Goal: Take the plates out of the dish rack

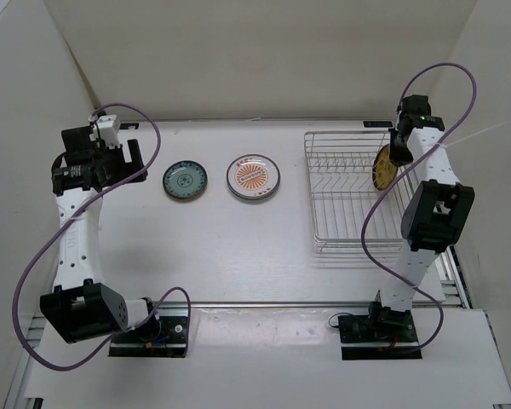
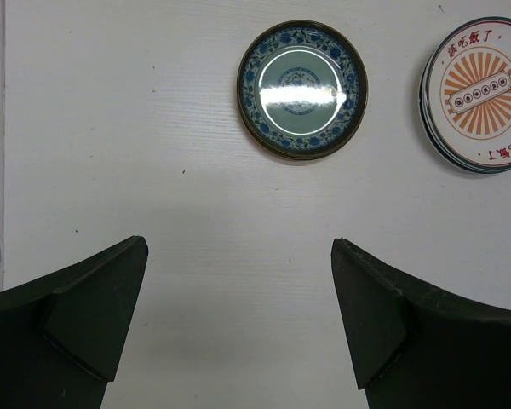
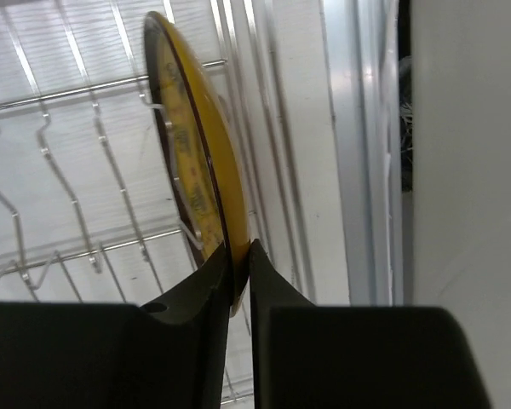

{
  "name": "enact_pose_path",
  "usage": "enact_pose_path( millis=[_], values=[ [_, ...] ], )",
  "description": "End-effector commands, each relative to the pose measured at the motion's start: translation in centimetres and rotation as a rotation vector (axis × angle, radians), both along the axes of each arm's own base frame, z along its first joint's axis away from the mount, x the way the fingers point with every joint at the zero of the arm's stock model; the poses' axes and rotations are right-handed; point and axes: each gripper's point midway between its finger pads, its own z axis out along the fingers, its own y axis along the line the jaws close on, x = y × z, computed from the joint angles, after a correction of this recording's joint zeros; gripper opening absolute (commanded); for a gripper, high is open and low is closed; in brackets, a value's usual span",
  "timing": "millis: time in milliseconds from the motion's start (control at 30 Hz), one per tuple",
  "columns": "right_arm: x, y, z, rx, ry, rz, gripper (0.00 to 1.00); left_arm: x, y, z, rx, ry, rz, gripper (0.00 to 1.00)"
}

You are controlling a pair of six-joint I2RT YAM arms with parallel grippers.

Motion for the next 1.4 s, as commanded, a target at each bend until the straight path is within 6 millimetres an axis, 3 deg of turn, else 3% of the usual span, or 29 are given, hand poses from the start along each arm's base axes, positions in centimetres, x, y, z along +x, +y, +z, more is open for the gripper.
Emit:
enact_pose_path(
  millis=[0,100,233,500,567,633,733,967,1033,1067,1167,1200,1233,1300,1333,1367],
  values=[
    [0.4,-0.8,4.1,-0.019,-0.100,-0.074,0.11,-0.3,-0.5,0.3,-0.019,-0.001,-0.013,1.00],
    [0.3,-0.8,4.7,-0.034,-0.104,-0.088,0.11,-0.1,-0.7,0.0,-0.028,0.007,-0.021,1.00],
    [0.1,-1.0,5.2,-0.045,-0.100,-0.095,0.00,-0.2,-0.7,-0.4,-0.030,0.016,-0.021,1.00],
    [-0.3,-2.1,5.8,-0.170,-0.093,-0.139,0.00,-0.1,-0.8,-1.3,-0.043,0.041,-0.028,1.00],
    [-0.2,-3.2,8.1,-0.262,-0.147,-0.172,0.00,0.2,-0.7,-1.8,-0.036,0.046,-0.035,1.00],
    [-0.5,-3.1,8.8,-0.332,-0.153,-0.162,0.00,0.4,-0.6,-2.4,-0.030,0.056,-0.041,1.00],
    [-1.0,-3.8,12.2,-0.402,-0.239,-0.184,0.00,0.6,-0.4,-3.3,-0.019,0.067,-0.041,1.00],
    [-3.0,-4.1,17.8,-0.425,-0.366,-0.213,0.00,1.1,-1.1,-3.7,-0.039,0.062,-0.074,1.00],
    [-4.0,-2.7,19.8,-0.365,-0.438,-0.183,0.00,1.2,-2.4,-3.1,-0.052,0.040,-0.150,1.00],
    [-3.7,-0.8,19.4,-0.264,-0.464,-0.113,0.00,1.1,-3.9,-2.6,-0.086,0.022,-0.206,1.00],
    [-5.0,6.4,18.4,0.045,-0.444,0.194,0.00,1.4,-7.9,0.4,-0.124,-0.053,-0.364,1.00],
    [-5.6,8.4,18.1,0.127,-0.419,0.278,0.00,1.8,-10.2,0.2,-0.129,-0.040,-0.430,1.00],
    [-7.2,12.5,16.6,0.318,-0.324,0.440,0.00,2.0,-11.8,1.4,-0.126,-0.059,-0.487,1.00],
    [-8.0,14.8,16.2,0.434,-0.279,0.531,0.00,1.9,-14.9,1.6,-0.122,-0.052,-0.579,1.00],
    [-7.9,15.4,15.9,0.467,-0.270,0.550,0.00,1.6,-18.0,1.7,-0.116,-0.056,-0.660,1.00],
    [-8.2,15.9,15.7,0.496,-0.260,0.566,0.00,1.5,-19.4,1.3,-0.103,-0.050,-0.689,1.00]
  ],
)
